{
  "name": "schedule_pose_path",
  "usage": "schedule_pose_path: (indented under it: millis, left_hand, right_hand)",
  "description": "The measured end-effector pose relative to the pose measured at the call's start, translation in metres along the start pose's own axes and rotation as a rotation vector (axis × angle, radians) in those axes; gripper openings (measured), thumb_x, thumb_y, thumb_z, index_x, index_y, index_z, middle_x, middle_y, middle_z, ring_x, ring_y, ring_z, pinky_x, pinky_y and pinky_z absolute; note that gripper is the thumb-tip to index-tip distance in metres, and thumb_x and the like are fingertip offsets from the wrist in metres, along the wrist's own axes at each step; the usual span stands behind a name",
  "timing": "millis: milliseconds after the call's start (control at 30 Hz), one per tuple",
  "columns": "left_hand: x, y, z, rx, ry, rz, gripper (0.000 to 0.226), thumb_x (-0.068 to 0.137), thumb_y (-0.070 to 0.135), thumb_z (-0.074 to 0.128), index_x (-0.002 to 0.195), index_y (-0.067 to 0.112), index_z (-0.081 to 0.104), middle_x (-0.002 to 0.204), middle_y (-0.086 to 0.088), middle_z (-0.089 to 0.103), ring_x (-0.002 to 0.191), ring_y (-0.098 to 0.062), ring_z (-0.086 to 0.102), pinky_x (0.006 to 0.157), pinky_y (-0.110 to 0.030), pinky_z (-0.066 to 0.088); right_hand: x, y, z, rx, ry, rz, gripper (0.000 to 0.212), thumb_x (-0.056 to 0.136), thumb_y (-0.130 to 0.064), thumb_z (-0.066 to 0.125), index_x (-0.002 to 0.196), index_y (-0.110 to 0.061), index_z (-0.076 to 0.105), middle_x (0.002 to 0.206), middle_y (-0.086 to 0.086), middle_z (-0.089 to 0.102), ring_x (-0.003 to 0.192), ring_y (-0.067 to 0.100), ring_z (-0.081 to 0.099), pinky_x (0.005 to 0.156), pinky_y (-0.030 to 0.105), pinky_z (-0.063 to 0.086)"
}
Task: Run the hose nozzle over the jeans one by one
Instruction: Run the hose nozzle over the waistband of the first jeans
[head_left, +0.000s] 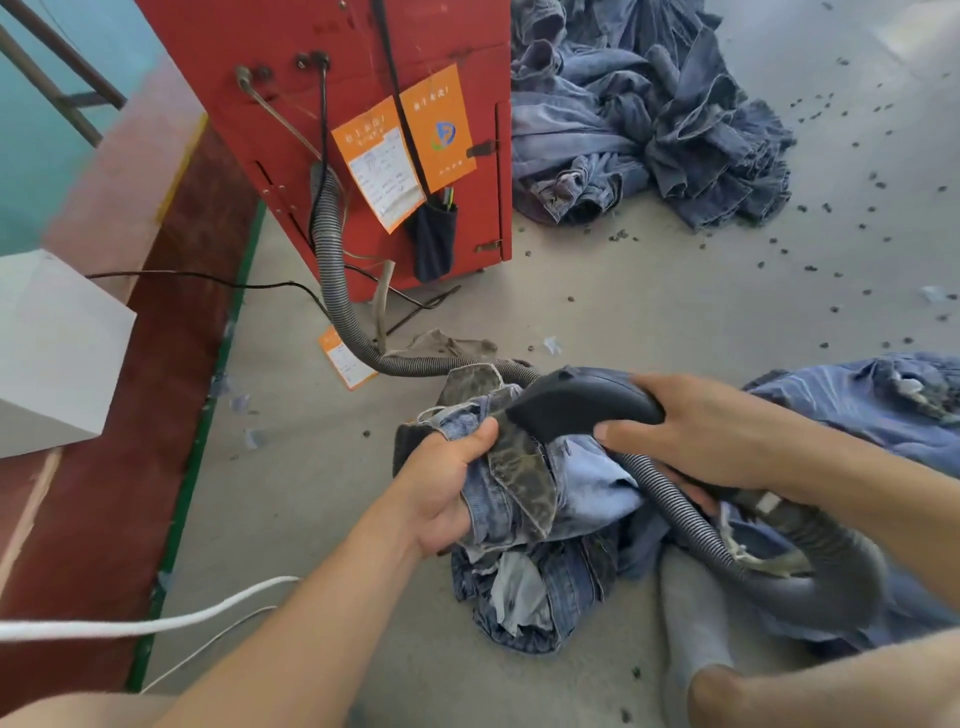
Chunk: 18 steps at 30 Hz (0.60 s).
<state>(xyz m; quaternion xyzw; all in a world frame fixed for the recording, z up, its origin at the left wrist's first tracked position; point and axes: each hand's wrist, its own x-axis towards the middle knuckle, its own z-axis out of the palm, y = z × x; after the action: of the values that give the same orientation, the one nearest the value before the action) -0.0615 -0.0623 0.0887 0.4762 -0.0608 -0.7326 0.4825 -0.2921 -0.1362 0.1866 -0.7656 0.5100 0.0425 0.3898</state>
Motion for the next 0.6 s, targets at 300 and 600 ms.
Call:
schedule_pose_path:
  millis: [300,600]
  left_hand:
    - [0.004,0.001,-0.005,-0.014,0.016,-0.072,0.039,0.110,0.026,0.043,0.130,0.000,0.065,0.129,-0.025,0.068,0.112,-0.038,0.071,0.080,-0.046,0.063]
    - [0.010,-0.004,0.000,0.032,0.031,-0.108,0.046,0.111,0.033,0.039,0.133,0.000,0.063,0.131,-0.021,0.068,0.121,-0.036,0.066,0.096,-0.049,0.059]
  right_hand:
    - [-0.009,0.008,-0.031,0.013,-0.061,-0.074,0.015,0.091,-0.053,0.063,0.095,-0.038,0.060,0.055,-0.009,0.067,0.039,0.005,0.058,0.046,0.022,0.043]
    - [0.022,0.001,-0.006,-0.066,0.179,-0.036,0.021,0.097,-0.049,0.061,0.096,-0.029,0.055,0.058,-0.003,0.063,0.043,0.008,0.058,0.041,0.021,0.042]
